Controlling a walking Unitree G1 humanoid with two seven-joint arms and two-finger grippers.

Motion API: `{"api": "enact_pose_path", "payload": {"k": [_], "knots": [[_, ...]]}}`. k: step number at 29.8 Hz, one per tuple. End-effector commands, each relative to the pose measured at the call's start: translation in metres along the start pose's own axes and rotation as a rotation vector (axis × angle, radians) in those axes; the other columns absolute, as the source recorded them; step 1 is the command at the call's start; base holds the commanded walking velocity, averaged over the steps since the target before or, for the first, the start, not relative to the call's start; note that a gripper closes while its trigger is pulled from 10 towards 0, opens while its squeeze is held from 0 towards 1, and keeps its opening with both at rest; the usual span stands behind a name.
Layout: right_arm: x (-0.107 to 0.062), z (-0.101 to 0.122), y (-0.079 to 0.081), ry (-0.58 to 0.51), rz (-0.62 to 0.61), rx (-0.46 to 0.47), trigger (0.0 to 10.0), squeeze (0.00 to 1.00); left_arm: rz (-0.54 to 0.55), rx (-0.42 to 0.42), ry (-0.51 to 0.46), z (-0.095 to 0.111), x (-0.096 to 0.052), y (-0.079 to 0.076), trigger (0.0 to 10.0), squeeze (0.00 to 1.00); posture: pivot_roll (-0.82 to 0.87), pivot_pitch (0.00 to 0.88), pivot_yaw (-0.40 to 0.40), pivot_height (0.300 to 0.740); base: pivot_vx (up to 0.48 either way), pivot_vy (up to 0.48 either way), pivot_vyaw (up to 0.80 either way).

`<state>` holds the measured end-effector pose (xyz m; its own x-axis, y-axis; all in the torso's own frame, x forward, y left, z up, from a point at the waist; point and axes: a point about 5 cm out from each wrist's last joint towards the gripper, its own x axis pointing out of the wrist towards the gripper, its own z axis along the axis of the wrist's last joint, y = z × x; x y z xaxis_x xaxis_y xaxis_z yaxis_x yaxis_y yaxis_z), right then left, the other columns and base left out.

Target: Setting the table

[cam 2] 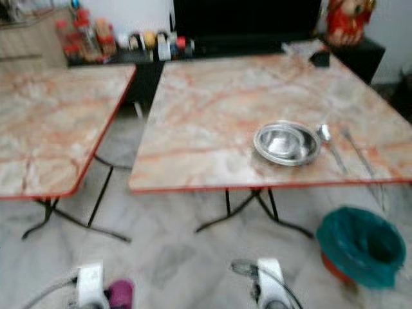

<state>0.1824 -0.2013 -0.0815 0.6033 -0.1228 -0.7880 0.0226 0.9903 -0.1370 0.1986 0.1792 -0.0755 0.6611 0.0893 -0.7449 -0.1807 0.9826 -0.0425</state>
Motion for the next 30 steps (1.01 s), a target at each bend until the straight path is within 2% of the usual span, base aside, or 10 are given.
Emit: {"api": "enact_pose_path", "payload": {"k": [1, 5, 10, 17, 21, 22, 24, 26, 30], "knots": [[0.001, 0.005, 0.012, -0.014, 0.027, 0.004, 10.0, 0.00, 0.015, 0.016, -0.037, 0.009, 0.001, 0.009, 10.0, 0.00, 0.02, 0.021, 0.050, 0.740, 0.000, -0.416, 0.00], [0.001, 0.004, 0.012, -0.014, 0.026, 0.004, 10.0, 0.00, -0.009, 0.015, -0.076, 0.019, 0.003, 0.003, 10.0, 0.00, 0.02, 0.023, 0.050, 0.740, 0.000, -0.411, 0.00], [0.001, 0.004, 0.013, -0.013, 0.031, -0.001, 10.0, 0.00, -0.008, 0.012, -0.079, 0.019, 0.003, 0.003, 10.0, 0.00, 0.03, 0.024, 0.048, 0.740, 0.000, -0.360, 0.00], [0.001, 0.005, 0.015, -0.015, 0.035, -0.002, 10.0, 0.00, -0.001, 0.026, -0.066, 0.012, 0.001, 0.006, 10.0, 0.00, 0.03, 0.024, 0.049, 0.740, 0.000, 0.000, 0.00], [0.001, 0.006, 0.015, -0.019, 0.038, -0.001, 10.0, 0.00, -0.002, 0.000, -0.065, 0.002, -0.002, 0.011, 10.0, 0.00, 0.04, 0.025, 0.049, 0.740, 0.000, 0.000, 0.00], [0.001, 0.007, 0.017, -0.024, 0.043, -0.001, 10.0, 0.00, 0.042, -0.049, -0.087, -0.001, -0.005, 0.022, 10.0, 0.00, 0.05, 0.026, 0.047, 0.740, 0.000, 0.000, 0.00], [0.001, 0.008, 0.018, -0.030, 0.048, 0.002, 10.0, 0.00, 0.065, -0.090, -0.131, 0.001, -0.007, 0.029, 10.0, 0.00, 0.05, 0.028, 0.047, 0.740, 0.000, 0.000, 0.00], [0.001, 0.008, 0.019, -0.032, 0.050, 0.000, 10.0, 0.00, 0.066, -0.093, -0.180, 0.006, -0.008, 0.031, 10.0, 0.00, 0.05, 0.030, 0.046, 0.740, 0.152, 0.000, 0.00], [0.001, 0.009, 0.019, -0.032, 0.052, -0.005, 10.0, 0.00, 0.065, -0.096, -0.197, 0.008, -0.008, 0.032, 10.0, 0.00, 0.06, 0.030, 0.043, 0.740, 0.350, 0.000, 0.00]]}}
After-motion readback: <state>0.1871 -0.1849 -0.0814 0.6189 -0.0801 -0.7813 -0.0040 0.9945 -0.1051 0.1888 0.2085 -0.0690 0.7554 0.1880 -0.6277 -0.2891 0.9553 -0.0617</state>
